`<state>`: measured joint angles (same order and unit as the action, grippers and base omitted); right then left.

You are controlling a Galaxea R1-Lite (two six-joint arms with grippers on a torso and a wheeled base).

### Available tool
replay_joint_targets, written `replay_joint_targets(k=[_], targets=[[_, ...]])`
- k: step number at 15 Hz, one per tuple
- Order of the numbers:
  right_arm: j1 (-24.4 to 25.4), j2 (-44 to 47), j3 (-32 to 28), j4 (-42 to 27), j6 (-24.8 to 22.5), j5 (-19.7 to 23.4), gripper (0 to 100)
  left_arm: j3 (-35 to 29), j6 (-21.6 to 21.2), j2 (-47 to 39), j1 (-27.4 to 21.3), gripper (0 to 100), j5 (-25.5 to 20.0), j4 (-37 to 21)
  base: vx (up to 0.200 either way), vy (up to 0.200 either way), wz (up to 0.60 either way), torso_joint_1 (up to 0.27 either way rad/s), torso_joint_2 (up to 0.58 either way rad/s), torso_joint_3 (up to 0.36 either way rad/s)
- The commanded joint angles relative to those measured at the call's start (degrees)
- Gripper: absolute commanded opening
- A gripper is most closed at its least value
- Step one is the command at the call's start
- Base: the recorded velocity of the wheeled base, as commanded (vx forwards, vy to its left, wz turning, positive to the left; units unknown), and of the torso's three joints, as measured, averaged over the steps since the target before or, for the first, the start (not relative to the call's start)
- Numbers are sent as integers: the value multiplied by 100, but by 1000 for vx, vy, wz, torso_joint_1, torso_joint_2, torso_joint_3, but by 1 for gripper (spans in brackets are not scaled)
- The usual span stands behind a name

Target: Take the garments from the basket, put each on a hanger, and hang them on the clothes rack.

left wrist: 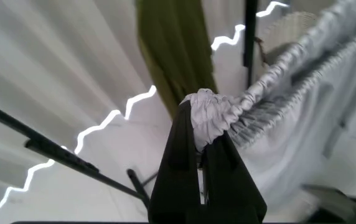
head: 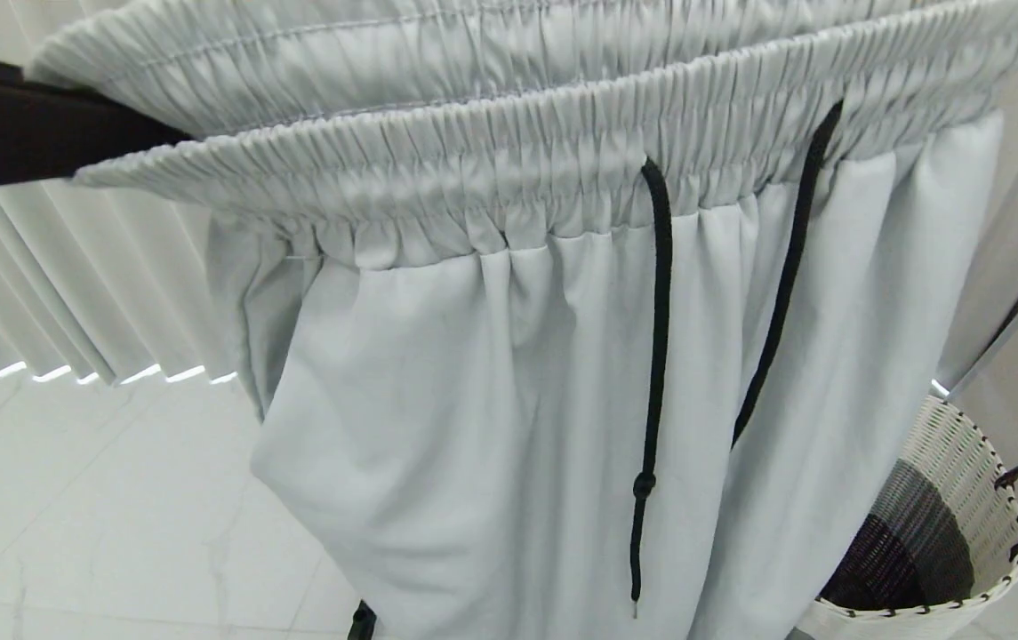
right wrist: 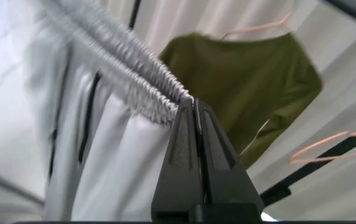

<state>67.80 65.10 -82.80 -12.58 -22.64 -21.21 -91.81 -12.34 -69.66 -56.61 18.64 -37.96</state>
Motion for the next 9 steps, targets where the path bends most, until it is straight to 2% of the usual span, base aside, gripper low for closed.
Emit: replay_joint_targets(k=[1, 4, 8, 9], targets=[[-206, 469, 1, 502, -4, -6, 0, 31, 21, 383, -394, 0, -1, -247, 0, 0, 0, 0, 0, 0], [-391, 706, -43, 950, -13, 3, 0, 23, -6, 497, -746, 0, 8, -264, 0, 0, 0, 0, 0, 0], [-408, 609, -35, 942, -30, -23, 0, 5, -32, 497, -737, 0, 61, -256, 0, 0, 0, 0, 0, 0], [-531, 530, -43, 907, -30, -76, 0, -101, -199, 409, -667, 0, 219, -247, 0, 0, 0, 0, 0, 0]])
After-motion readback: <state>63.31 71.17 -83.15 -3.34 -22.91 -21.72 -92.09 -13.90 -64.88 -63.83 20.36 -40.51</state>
